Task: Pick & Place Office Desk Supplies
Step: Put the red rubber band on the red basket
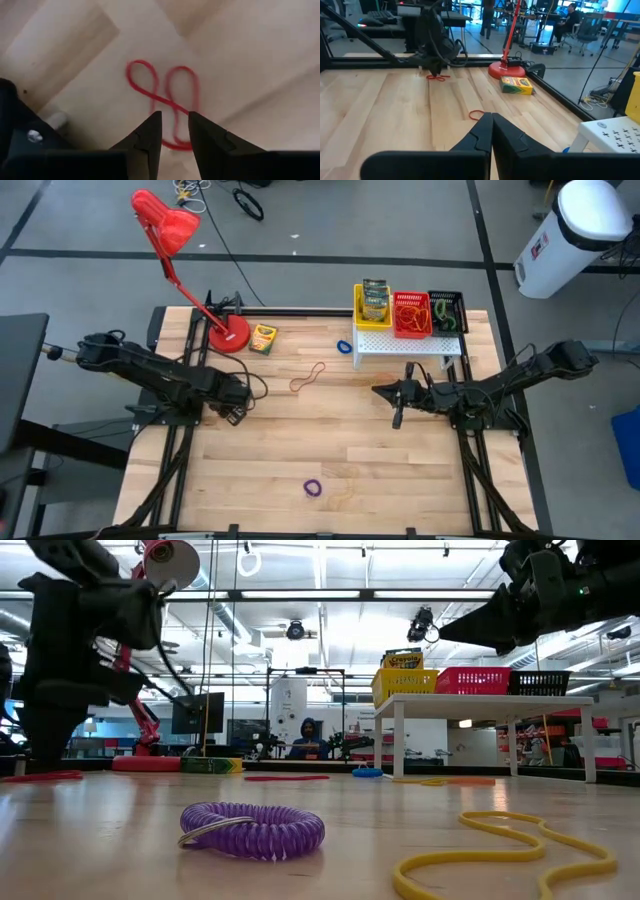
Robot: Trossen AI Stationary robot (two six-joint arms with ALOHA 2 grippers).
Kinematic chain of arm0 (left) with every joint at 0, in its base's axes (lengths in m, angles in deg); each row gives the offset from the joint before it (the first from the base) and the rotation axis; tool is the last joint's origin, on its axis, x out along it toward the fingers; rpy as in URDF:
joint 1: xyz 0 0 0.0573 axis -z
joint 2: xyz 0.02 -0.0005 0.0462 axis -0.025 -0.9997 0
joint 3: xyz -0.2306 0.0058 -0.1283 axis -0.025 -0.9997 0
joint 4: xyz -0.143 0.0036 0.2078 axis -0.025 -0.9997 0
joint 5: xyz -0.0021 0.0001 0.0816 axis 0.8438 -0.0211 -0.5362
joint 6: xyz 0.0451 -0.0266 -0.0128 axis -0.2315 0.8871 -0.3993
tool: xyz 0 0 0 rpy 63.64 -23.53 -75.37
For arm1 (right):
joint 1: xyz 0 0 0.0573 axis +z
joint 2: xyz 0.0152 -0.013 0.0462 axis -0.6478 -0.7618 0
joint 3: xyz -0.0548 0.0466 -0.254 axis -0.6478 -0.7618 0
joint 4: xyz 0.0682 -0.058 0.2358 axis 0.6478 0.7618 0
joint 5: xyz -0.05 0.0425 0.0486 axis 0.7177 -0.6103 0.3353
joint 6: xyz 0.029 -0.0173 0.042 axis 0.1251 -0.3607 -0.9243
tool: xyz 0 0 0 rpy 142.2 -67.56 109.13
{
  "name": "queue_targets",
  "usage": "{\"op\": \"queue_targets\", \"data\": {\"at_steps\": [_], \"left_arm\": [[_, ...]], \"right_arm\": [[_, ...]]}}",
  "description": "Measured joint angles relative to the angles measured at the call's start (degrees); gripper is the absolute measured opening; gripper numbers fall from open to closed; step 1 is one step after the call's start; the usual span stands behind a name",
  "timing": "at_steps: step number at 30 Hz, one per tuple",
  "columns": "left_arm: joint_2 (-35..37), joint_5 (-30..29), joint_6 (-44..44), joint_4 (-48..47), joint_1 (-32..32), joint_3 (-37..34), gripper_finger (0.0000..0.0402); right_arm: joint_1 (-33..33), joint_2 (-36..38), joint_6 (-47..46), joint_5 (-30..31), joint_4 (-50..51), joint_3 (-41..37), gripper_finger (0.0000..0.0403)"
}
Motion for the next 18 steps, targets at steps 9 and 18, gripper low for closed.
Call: {"op": "queue_targets", "data": {"at_steps": [9,18], "left_arm": [[-0.8,-0.1,-2.3,4.9,0.1,-2.9,0.0105],[-0.9,-0.4,-5.4,5.7,1.7,-2.9,0.0049]], "right_arm": [[0.0,0.0,0.4,0.0,-0.2,0.0,0.0011],[0.0,0.0,0.4,0.0,-0.2,0.0,0.0011]]}}
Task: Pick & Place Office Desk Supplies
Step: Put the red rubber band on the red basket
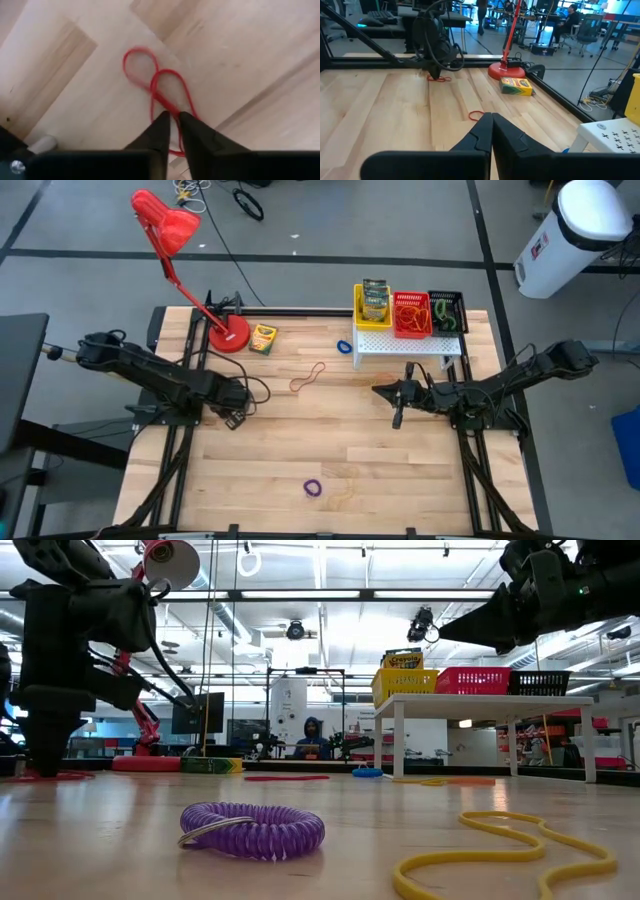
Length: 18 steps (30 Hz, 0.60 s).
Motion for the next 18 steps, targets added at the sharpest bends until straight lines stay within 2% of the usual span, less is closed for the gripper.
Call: {"op": "queue_targets", "data": {"at_steps": [3,5,8,11,18], "left_arm": [[-0.2,-0.5,-1.9,-0.7,0.9,1.1,0.0011],[-0.1,-1.7,-3.5,-0.7,1.6,2.8,0.0008],[0.6,-5.8,-8.6,4.3,3.6,5.5,0.0006],[0.7,-8.9,-14.5,16.7,5.5,6.3,0.0005],[-2.9,-9.4,-29.0,52.4,6.6,6.4,0.0005]], "right_arm": [[0.0,0.0,0.0,0.0,0.0,0.0,0.0011],[0.0,0.0,0.0,0.0,0.0,0.0,0.0011],[0.0,0.0,-0.1,0.0,0.0,0.0,0.0011],[0.0,0.0,-0.1,0.0,0.0,0.0,0.0011],[0.0,0.0,-0.6,-1.0,0.0,0.0,0.0011]]}}
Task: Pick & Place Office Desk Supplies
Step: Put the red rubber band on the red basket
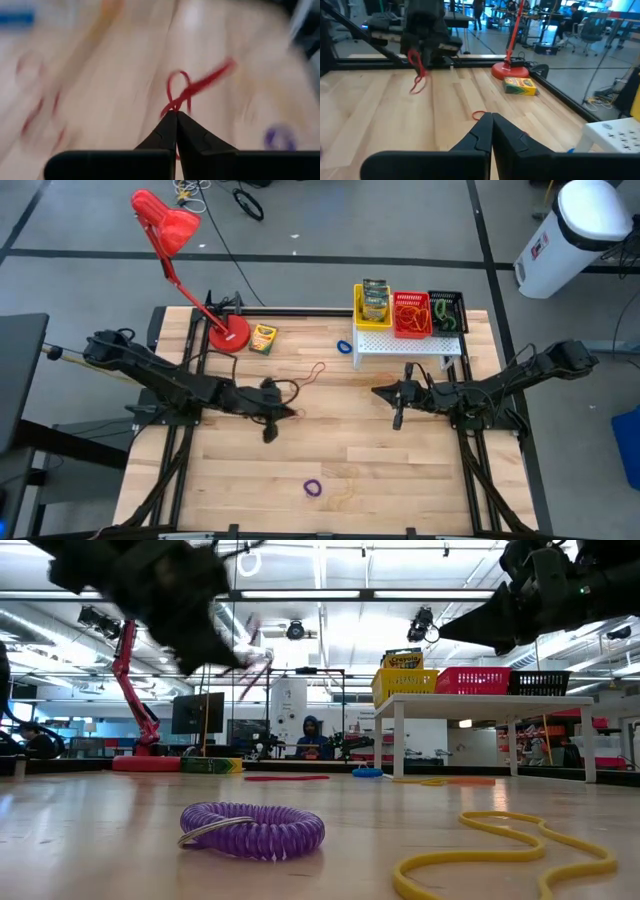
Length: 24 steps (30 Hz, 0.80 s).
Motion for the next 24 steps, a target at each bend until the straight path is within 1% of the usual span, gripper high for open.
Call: {"op": "queue_targets", "data": {"at_steps": [4,7,10,12,15,18,24], "left_arm": [[-6.5,0.1,-6.6,19.9,0.0,0.0,0.0005],[-13.3,2.1,-10.6,33.4,-0.4,0.0,0.0005],[-19.8,4.5,-11.1,43.9,-1.7,0.0,0.0005],[-23.1,4.5,-10.7,49.7,-2.8,0.0,0.0005],[-26.8,3.8,-9.6,55.2,-4.5,0.5,0.0006],[-29.6,1.8,-8.3,57.8,-5.7,1.8,0.0006],[-32.9,1.1,-8.6,57.9,-7.2,4.9,0.0006]], "right_arm": [[0.0,0.0,-1.5,-3.2,0.0,0.0,0.0011],[0.0,0.0,-3.9,-4.3,0.0,0.0,0.0011],[0.0,0.0,-4.5,-4.5,0.0,0.0,0.0011],[0.0,-0.5,-5.3,-5.4,-0.2,0.0,0.0013],[0.0,-2.6,-6.9,-6.0,-0.2,0.0,0.0024],[0.0,-5.5,-7.0,-5.9,-1.1,0.0,0.0046],[-0.1,-10.7,-6.1,-4.9,-12.4,0.0,0.0102]]}}
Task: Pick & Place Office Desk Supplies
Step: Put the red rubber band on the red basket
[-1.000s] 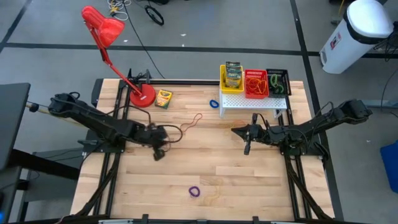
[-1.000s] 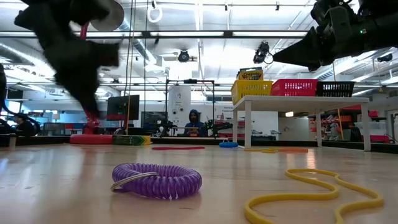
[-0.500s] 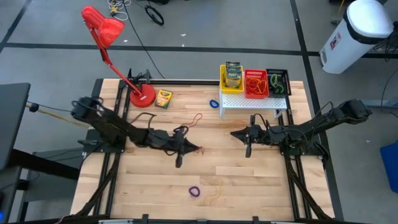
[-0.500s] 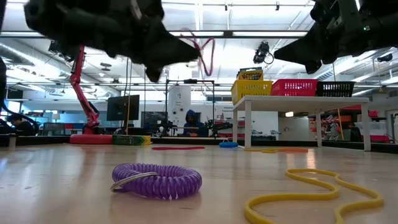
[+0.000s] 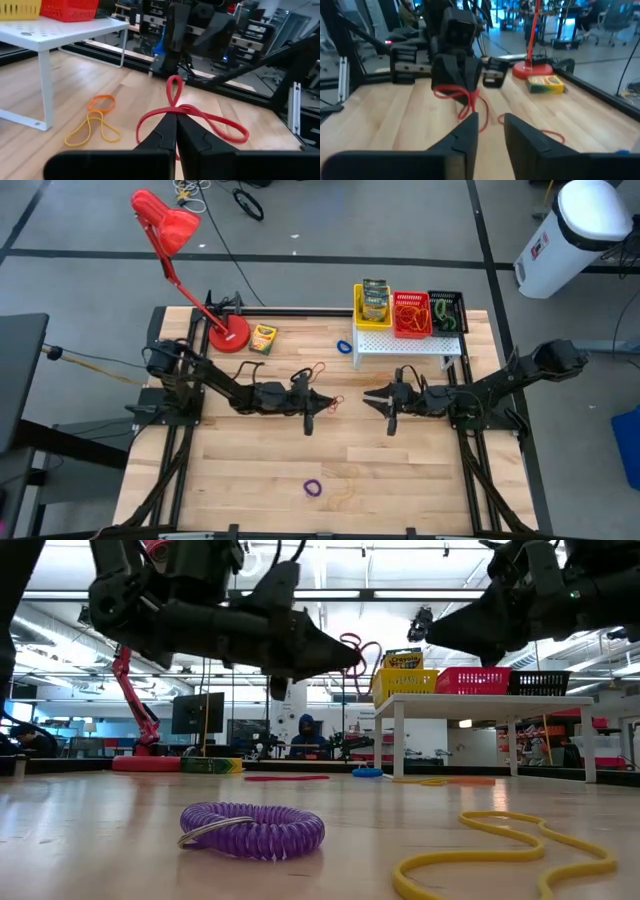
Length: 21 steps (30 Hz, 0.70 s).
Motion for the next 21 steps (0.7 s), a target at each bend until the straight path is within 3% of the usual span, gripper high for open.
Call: {"op": "queue_targets", "data": {"at_steps": [9,21], "left_arm": [[-0.3,-1.0,-1.4,-0.1,-0.7,3.2,0.0007],[-0.3,0.3,-1.6,-1.8,-0.6,3.6,0.0007]], "right_arm": [[-5.1,-6.1,-6.0,-7.5,0.4,3.9,0.0165],[-6.8,-14.6,-2.7,-11.3,-1.8,10.5,0.0175]]}}
